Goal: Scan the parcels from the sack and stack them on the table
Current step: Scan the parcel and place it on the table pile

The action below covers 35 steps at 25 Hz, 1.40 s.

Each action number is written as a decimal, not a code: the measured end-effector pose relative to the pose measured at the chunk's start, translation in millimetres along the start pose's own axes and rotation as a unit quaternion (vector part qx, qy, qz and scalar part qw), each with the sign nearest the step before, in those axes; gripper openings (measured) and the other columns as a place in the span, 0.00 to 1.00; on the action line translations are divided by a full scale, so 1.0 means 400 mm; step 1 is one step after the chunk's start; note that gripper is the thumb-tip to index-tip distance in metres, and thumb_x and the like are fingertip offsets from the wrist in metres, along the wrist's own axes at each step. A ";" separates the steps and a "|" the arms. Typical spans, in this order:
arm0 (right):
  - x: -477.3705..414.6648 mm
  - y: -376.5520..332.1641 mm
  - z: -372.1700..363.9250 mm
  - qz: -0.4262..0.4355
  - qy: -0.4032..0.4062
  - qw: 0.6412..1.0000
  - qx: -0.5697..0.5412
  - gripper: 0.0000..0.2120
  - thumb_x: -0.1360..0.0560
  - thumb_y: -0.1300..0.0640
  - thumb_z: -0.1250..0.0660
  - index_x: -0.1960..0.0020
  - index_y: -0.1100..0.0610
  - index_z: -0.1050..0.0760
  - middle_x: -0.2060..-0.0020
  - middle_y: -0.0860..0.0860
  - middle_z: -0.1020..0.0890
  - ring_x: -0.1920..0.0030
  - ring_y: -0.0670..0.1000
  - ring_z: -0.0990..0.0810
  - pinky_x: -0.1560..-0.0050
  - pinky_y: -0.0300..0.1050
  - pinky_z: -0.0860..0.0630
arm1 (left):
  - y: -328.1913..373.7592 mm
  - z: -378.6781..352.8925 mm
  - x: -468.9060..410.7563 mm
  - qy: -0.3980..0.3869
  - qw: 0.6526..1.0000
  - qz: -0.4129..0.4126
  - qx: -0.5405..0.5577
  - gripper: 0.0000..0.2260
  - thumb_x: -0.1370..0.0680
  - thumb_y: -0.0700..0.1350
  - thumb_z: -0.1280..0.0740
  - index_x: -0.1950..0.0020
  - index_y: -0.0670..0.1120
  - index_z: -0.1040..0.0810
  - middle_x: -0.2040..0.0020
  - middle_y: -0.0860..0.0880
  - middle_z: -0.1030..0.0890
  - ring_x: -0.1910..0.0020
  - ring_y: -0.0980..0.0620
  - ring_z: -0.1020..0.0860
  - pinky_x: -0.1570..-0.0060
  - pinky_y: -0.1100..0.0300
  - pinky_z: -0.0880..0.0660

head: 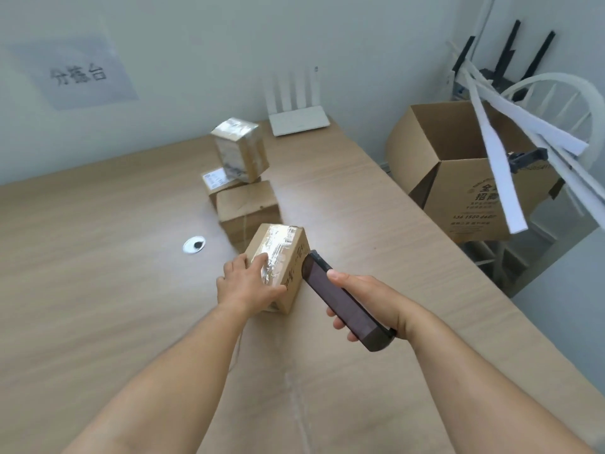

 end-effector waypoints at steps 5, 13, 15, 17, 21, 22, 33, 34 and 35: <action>0.063 0.055 -0.232 -0.013 -0.048 0.999 0.008 0.31 0.32 0.34 0.35 0.42 0.57 0.22 0.55 0.57 0.17 0.58 0.55 0.17 0.56 0.56 0.21 | -0.277 0.019 0.231 0.008 0.995 0.062 0.081 0.36 0.33 0.63 0.30 0.28 0.62 0.38 0.29 0.51 0.38 0.29 0.48 0.42 0.32 0.50 0.40; 0.089 0.098 -0.486 -0.022 -0.115 0.993 0.035 0.24 0.21 0.38 0.38 0.41 0.59 0.23 0.54 0.58 0.17 0.58 0.54 0.17 0.55 0.56 0.21 | -0.565 0.056 0.395 0.012 0.933 0.088 0.350 0.32 0.29 0.53 0.36 0.25 0.50 0.36 0.30 0.46 0.30 0.34 0.50 0.30 0.36 0.57 0.34; 0.088 0.093 -0.506 -0.020 -0.111 0.993 0.041 0.25 0.21 0.38 0.38 0.41 0.59 0.23 0.54 0.58 0.17 0.58 0.54 0.18 0.55 0.56 0.21 | -0.592 0.047 0.399 0.007 0.952 0.095 0.292 0.37 0.30 0.60 0.36 0.23 0.53 0.40 0.28 0.46 0.35 0.29 0.48 0.37 0.31 0.54 0.39; 0.086 0.084 -0.514 -0.019 -0.108 0.993 0.042 0.27 0.24 0.36 0.37 0.40 0.59 0.23 0.54 0.58 0.17 0.58 0.54 0.18 0.55 0.55 0.21 | -0.597 0.042 0.402 -0.037 0.964 0.113 0.237 0.44 0.34 0.65 0.32 0.22 0.57 0.46 0.25 0.47 0.42 0.25 0.47 0.45 0.28 0.50 0.43; 0.086 0.084 -0.507 -0.025 -0.099 0.994 0.049 0.26 0.23 0.36 0.36 0.41 0.58 0.23 0.54 0.58 0.17 0.57 0.54 0.18 0.55 0.55 0.21 | -0.575 0.052 0.384 -0.021 0.978 0.128 0.164 0.46 0.32 0.63 0.28 0.21 0.55 0.50 0.23 0.47 0.51 0.24 0.47 0.50 0.29 0.49 0.42; 0.086 0.084 -0.501 -0.028 -0.097 0.994 0.049 0.27 0.25 0.36 0.36 0.41 0.58 0.23 0.54 0.58 0.17 0.58 0.54 0.18 0.56 0.55 0.21 | -0.567 0.059 0.377 -0.004 0.981 0.128 0.147 0.45 0.32 0.61 0.29 0.22 0.53 0.48 0.24 0.47 0.48 0.25 0.47 0.48 0.31 0.50 0.40; 0.087 0.062 -0.446 -0.019 -0.087 0.995 0.048 0.31 0.31 0.35 0.36 0.42 0.59 0.22 0.55 0.57 0.17 0.59 0.55 0.18 0.58 0.53 0.21 | -0.645 0.103 0.348 -0.036 0.922 0.146 0.357 0.20 0.36 0.55 0.37 0.45 0.59 0.20 0.44 0.51 0.20 0.42 0.48 0.25 0.43 0.53 0.29; 0.085 0.059 -0.446 -0.019 -0.090 0.994 0.051 0.31 0.32 0.35 0.36 0.42 0.58 0.22 0.55 0.57 0.17 0.59 0.55 0.18 0.58 0.53 0.21 | -0.654 0.093 0.344 -0.006 0.938 0.151 0.311 0.22 0.32 0.56 0.36 0.38 0.57 0.23 0.37 0.49 0.22 0.37 0.47 0.27 0.39 0.54 0.31; 0.084 0.058 -0.445 -0.020 -0.092 0.994 0.052 0.31 0.32 0.35 0.36 0.42 0.58 0.22 0.55 0.57 0.17 0.59 0.55 0.18 0.58 0.53 0.21 | -0.654 0.088 0.347 0.007 0.957 0.152 0.247 0.26 0.28 0.56 0.34 0.30 0.54 0.29 0.31 0.47 0.28 0.31 0.45 0.32 0.36 0.53 0.35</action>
Point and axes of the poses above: each hand's wrist, its own x-axis away from the middle knuckle, its own z-axis out of the back of the hand, y = z × x, the point moved 2 cm from there along -x, towards the middle knuckle
